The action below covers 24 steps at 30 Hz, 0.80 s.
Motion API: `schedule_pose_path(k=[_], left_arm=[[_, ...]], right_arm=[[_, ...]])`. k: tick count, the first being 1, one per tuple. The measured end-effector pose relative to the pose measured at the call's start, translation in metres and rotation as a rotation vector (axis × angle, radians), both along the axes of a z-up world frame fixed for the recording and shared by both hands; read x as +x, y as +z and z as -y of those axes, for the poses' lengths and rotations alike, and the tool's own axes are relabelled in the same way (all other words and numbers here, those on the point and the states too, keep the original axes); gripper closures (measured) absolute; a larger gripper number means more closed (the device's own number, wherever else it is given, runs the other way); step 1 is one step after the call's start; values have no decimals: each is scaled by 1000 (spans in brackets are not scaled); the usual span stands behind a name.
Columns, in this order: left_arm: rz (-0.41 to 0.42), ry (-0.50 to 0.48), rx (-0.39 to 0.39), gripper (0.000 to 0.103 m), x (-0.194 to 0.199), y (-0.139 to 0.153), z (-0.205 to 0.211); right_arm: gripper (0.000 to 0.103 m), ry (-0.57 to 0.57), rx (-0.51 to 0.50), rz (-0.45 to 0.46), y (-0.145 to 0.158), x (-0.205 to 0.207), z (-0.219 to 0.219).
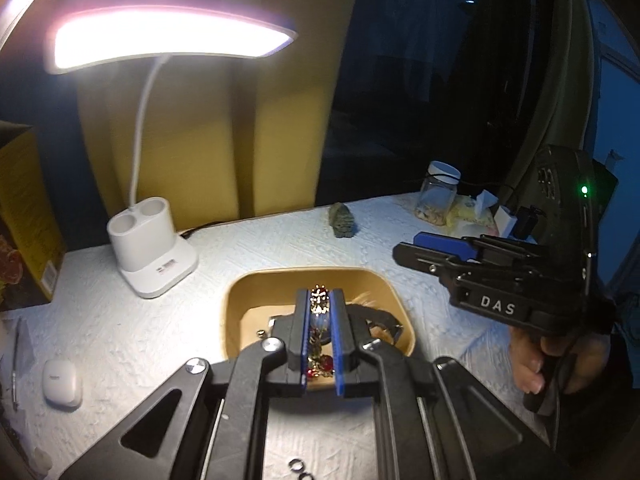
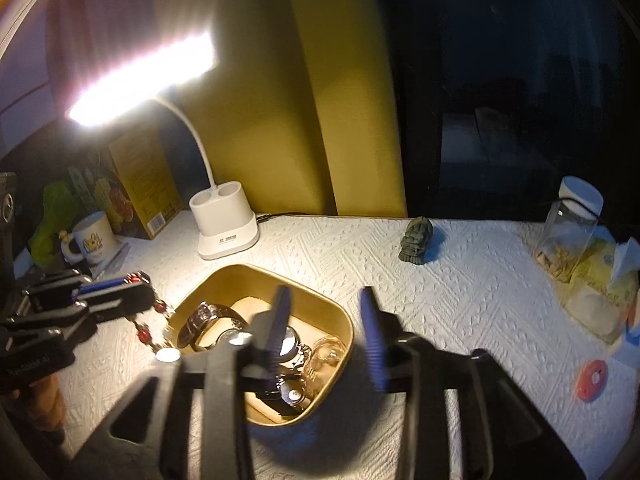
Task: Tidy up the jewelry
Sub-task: 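Carry both bracelets into the tan tray and open both tools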
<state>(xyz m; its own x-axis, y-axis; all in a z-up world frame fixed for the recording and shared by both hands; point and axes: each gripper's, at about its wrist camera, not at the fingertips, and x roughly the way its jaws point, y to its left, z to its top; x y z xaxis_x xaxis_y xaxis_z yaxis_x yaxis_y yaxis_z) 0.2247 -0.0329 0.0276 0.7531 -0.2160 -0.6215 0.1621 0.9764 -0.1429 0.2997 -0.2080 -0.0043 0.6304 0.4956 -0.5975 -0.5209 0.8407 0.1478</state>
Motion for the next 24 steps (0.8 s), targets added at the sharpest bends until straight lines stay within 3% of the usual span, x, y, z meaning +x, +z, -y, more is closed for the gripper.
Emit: schedule_pose_path(k=[20, 22, 24], left_arm=[[-69, -51, -11, 94, 27, -17, 24], [-67, -43, -15, 90, 26, -16, 22], [-62, -34, -14, 77, 25, -14, 20]], right_arm=[[68, -63, 9, -28, -16, -7, 39], [68, -58, 5, -23, -14, -10, 38], [68, -55, -2, -16, -12, -14, 36]])
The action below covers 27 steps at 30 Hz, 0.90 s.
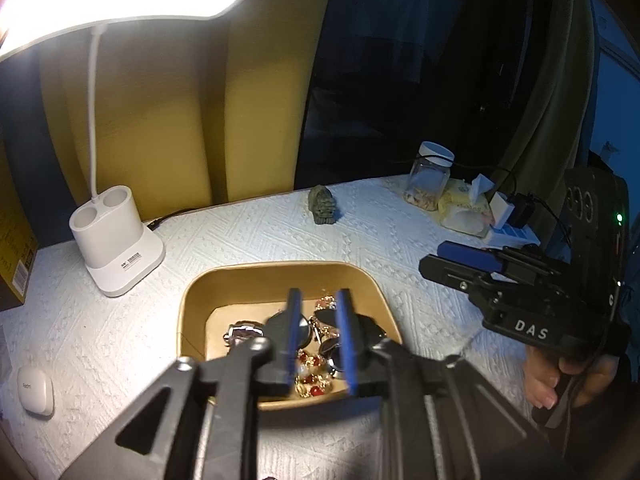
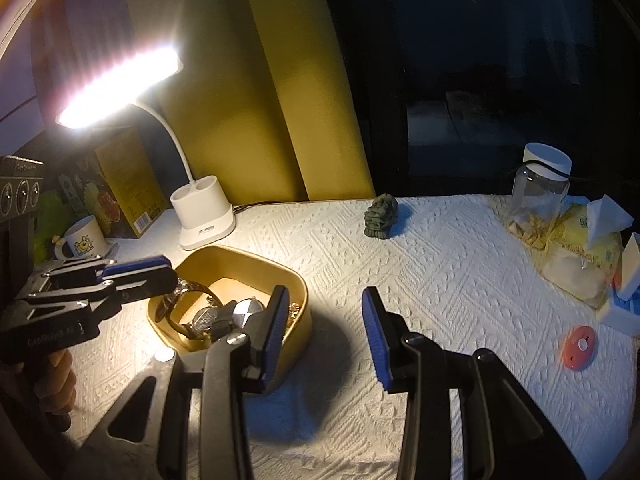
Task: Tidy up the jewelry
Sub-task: 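Carry both bracelets into the tan tray and open both tools, then lift both open tools away from the tray toward the rings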
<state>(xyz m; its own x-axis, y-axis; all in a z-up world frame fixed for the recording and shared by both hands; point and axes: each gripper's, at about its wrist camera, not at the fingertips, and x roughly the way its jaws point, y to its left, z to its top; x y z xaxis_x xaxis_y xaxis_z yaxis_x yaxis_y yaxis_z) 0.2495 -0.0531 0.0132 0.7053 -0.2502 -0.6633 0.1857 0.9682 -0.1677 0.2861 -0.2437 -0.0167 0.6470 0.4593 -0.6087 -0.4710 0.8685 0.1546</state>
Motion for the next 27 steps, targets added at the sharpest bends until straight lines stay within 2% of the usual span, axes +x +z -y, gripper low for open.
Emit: schedule_pose_path(k=[3, 15, 27], left_arm=[[20, 11, -2, 73, -6, 4, -4], [48, 64, 4, 72, -40, 12, -28], [40, 120, 2, 72, -89, 1, -59]], right_arm=[[68, 3, -9, 6, 2, -5, -4], [68, 25, -27, 24, 13, -38, -21], [68, 66, -54, 27, 9, -83, -47]])
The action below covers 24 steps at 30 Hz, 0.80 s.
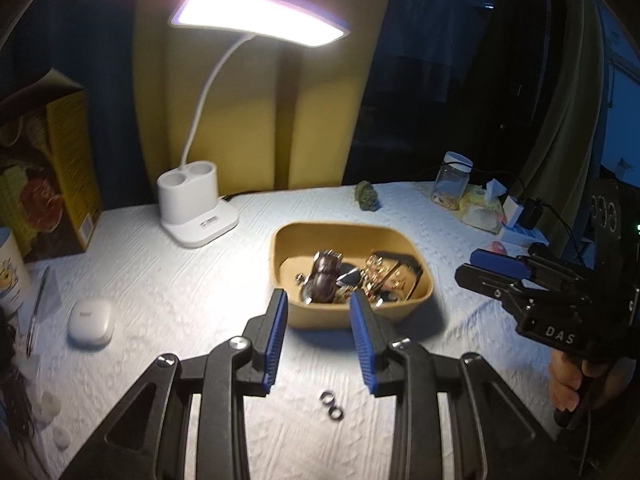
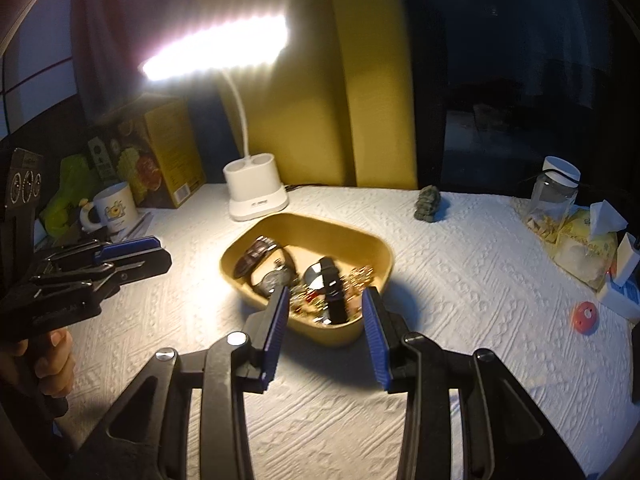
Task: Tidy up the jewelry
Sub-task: 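Lift both open tools away from the tray toward the rings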
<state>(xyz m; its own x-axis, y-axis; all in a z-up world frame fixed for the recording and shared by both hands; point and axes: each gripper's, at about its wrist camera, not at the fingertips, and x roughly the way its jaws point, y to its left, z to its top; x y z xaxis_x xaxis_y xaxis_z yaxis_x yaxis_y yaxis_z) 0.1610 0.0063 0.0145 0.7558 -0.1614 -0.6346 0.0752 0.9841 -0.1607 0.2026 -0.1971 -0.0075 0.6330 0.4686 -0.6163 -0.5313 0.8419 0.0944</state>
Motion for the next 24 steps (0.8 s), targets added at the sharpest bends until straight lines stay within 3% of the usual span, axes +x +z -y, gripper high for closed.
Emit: schedule_pose_path(k=[24], left_arm=[[-60, 144, -45, 72, -74, -54, -71]], right_arm=[[68, 89, -114, -114, -64, -49, -84]])
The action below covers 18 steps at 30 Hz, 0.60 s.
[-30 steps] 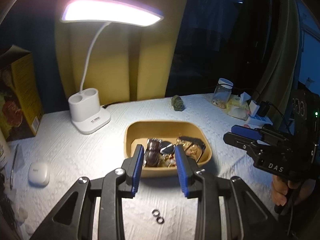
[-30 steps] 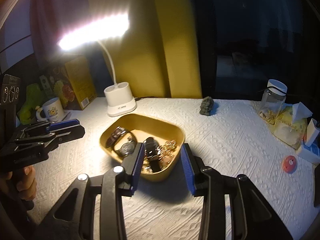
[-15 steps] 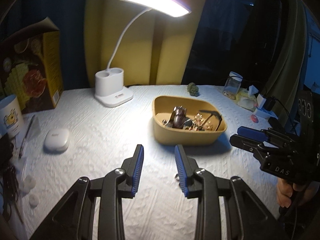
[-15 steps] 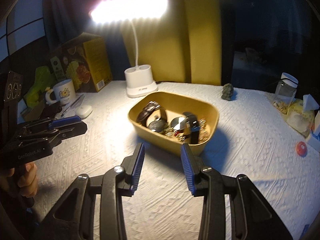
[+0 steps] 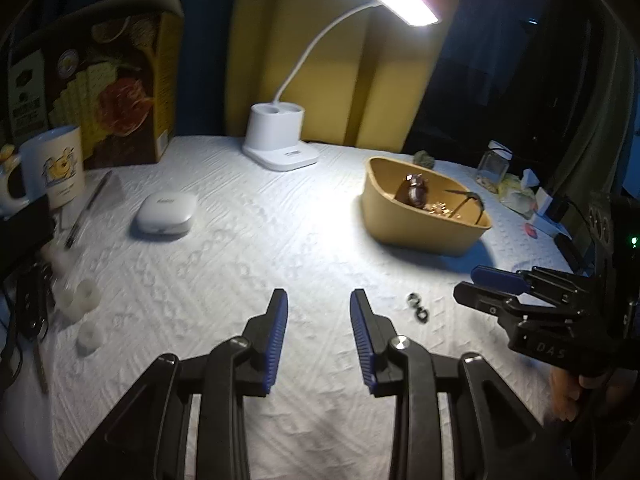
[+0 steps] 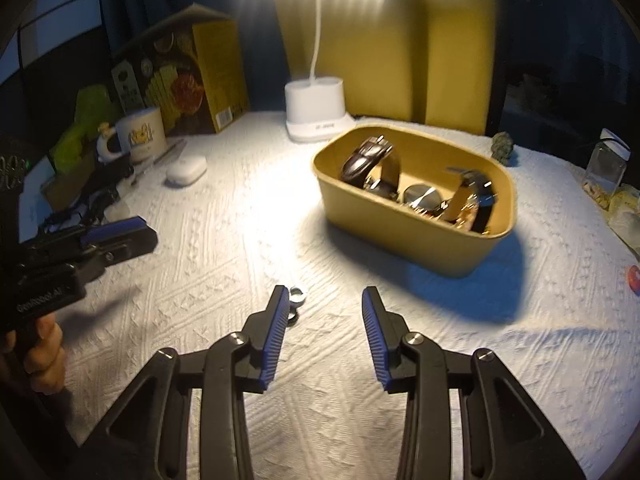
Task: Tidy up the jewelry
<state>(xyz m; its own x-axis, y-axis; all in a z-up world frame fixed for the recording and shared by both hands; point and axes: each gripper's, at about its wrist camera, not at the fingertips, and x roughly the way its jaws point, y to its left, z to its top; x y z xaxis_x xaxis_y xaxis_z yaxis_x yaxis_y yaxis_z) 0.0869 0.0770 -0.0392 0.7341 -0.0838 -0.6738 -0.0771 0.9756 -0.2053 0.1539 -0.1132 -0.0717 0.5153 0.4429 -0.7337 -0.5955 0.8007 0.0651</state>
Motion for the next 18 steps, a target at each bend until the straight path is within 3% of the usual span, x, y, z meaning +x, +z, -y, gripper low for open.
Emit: schedule_pose_path(k=[8, 14, 18], left_arm=[[-5, 25, -16, 72, -11, -8, -14], [-8, 31, -25, 72, -13, -11, -17], [-16, 34, -23, 72, -13, -13, -18]], right_arm=[[68, 31, -43, -35, -18, -6, -22], [82, 35, -75, -47, -27, -5, -30], [83, 35, -83, -37, -27, -4, -33]])
